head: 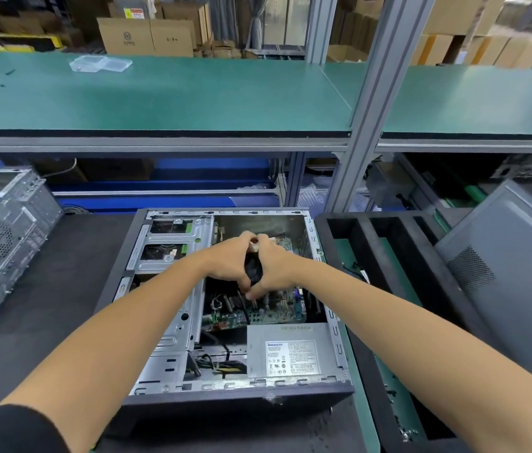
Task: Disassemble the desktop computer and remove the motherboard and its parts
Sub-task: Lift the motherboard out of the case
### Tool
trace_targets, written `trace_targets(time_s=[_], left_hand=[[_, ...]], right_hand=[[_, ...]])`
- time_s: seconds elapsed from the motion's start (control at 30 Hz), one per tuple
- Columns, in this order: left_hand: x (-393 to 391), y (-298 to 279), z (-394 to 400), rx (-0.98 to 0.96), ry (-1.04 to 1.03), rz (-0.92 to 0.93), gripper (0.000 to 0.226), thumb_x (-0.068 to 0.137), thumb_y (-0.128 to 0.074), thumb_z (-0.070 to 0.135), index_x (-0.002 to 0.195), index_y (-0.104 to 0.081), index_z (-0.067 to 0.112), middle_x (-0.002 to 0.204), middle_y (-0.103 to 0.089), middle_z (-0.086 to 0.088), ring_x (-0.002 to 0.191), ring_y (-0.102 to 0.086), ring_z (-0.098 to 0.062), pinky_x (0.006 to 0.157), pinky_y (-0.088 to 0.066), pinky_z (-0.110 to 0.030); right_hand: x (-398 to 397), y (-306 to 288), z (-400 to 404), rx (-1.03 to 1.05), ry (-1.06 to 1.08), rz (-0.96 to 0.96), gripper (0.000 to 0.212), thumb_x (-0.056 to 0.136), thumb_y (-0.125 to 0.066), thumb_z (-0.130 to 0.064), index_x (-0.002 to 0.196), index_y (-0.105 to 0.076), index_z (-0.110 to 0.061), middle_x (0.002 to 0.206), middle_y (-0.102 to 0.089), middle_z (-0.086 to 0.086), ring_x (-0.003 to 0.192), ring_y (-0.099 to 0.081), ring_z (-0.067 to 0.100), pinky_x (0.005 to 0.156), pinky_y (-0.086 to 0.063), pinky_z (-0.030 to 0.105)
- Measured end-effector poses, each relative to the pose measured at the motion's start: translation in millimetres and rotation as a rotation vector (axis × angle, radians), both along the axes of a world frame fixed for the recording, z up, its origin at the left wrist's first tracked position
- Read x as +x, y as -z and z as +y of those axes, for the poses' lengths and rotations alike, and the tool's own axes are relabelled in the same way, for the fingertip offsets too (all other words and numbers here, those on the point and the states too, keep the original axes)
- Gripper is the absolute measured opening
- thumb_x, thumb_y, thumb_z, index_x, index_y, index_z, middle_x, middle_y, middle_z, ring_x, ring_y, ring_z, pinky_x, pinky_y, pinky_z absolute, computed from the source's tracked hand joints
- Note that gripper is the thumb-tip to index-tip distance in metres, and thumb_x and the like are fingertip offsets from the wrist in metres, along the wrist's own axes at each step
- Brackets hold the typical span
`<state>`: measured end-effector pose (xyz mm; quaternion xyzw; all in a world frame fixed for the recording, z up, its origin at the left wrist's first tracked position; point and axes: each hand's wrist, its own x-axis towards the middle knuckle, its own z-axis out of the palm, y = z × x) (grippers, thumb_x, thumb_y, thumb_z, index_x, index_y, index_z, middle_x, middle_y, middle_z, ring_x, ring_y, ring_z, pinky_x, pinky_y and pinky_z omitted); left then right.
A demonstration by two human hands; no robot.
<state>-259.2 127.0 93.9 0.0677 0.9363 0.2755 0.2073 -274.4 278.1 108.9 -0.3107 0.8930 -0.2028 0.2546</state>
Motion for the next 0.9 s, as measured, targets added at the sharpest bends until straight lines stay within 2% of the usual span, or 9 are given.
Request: trace_targets(time_s=[0.07, 0.13, 0.23, 0.3, 0.4, 0.5, 0.73, 0.83, 0.9], left_hand=[[-1, 2, -2, 0.058, -0.029, -0.001, 0.114, 0.053, -0.089, 0.011, 0.142, -0.019, 0.011, 0.121, -0.052, -0.006, 0.107, -0.056, -0.024, 0.087, -0.052, -0.039], [-2, 1, -6, 0.121, -0.039, -0.016, 0.125, 0.054, -0.088, 0.008, 0.149, -0.007, 0.018, 0.121, -0.049, -0.002, 0.110, -0.054, -0.022, 0.089, -0.049, -0.031], [-4, -3, -14, 0.173, -0.038, -0.020, 0.133, 0.055, -0.088, 0.007, 0.150, 0.001, 0.032, 0.121, -0.049, -0.003, 0.111, -0.055, -0.023, 0.096, -0.047, -0.033], [-5, -5, -17, 0.198, -0.030, -0.031, 0.129, 0.055, -0.087, 0.005, 0.148, -0.003, 0.035, 0.119, -0.049, -0.004, 0.110, -0.055, -0.024, 0.095, -0.048, -0.034], [-7, -5, -17, 0.214, -0.008, -0.045, 0.119, 0.057, -0.085, 0.002, 0.144, -0.012, 0.035, 0.114, -0.050, -0.001, 0.110, -0.056, -0.024, 0.092, -0.051, -0.034], [-8, -8, -21, 0.201, 0.011, -0.063, 0.110, 0.058, -0.086, 0.005, 0.142, -0.020, 0.029, 0.121, -0.049, -0.001, 0.116, -0.052, -0.022, 0.099, -0.048, -0.040], [-6, -17, -25, 0.028, 0.081, -0.010, 0.100, 0.058, -0.091, 0.024, 0.136, -0.028, 0.023, 0.126, -0.045, 0.002, 0.109, -0.050, -0.017, 0.095, -0.047, -0.034], [-2, -19, -30, 0.042, 0.086, -0.037, 0.088, 0.061, -0.090, 0.025, 0.127, -0.031, 0.025, 0.122, -0.045, 0.001, 0.111, -0.051, -0.018, 0.094, -0.048, -0.034], [1, -22, -36, 0.098, 0.070, -0.051, 0.083, 0.065, -0.088, 0.024, 0.125, -0.031, 0.027, 0.120, -0.045, 0.003, 0.111, -0.051, -0.017, 0.087, -0.047, -0.023]], right_hand=[[-3, 6, -1, -0.098, 0.029, -0.086, 0.112, 0.063, -0.090, -0.027, 0.141, -0.013, -0.007, 0.128, -0.043, 0.004, 0.117, -0.047, 0.021, 0.090, -0.043, 0.030], [-5, 12, -2, -0.109, 0.008, -0.144, 0.119, 0.062, -0.090, -0.029, 0.145, -0.006, -0.011, 0.132, -0.038, 0.000, 0.119, -0.042, 0.017, 0.094, -0.041, 0.028], [-5, 21, -8, -0.046, 0.004, -0.069, 0.108, 0.059, -0.090, -0.036, 0.138, -0.021, -0.012, 0.126, -0.042, 0.004, 0.114, -0.048, 0.024, 0.096, -0.047, 0.042], [-7, 23, -13, -0.067, 0.018, -0.073, 0.103, 0.060, -0.089, -0.034, 0.135, -0.023, -0.011, 0.121, -0.041, 0.005, 0.108, -0.049, 0.023, 0.089, -0.050, 0.038], [-9, 23, -15, -0.104, 0.019, -0.052, 0.098, 0.061, -0.088, -0.030, 0.133, -0.026, -0.008, 0.118, -0.041, 0.004, 0.103, -0.048, 0.020, 0.076, -0.045, 0.028], [-9, 23, -19, -0.088, 0.029, 0.005, 0.086, 0.060, -0.086, -0.032, 0.124, -0.033, -0.009, 0.110, -0.044, 0.003, 0.097, -0.050, 0.020, 0.067, -0.044, 0.027], [-6, 20, -23, -0.018, 0.021, 0.049, 0.081, 0.058, -0.086, -0.037, 0.117, -0.038, -0.008, 0.110, -0.044, 0.006, 0.096, -0.050, 0.020, 0.070, -0.050, 0.030], [-3, 16, -25, 0.052, 0.001, 0.106, 0.073, 0.058, -0.083, -0.043, 0.110, -0.042, -0.011, 0.106, -0.042, 0.006, 0.094, -0.047, 0.020, 0.069, -0.048, 0.031], [-2, 10, -28, 0.058, -0.004, 0.123, 0.074, 0.057, -0.082, -0.045, 0.110, -0.042, -0.013, 0.105, -0.042, 0.005, 0.091, -0.048, 0.020, 0.062, -0.043, 0.028]])
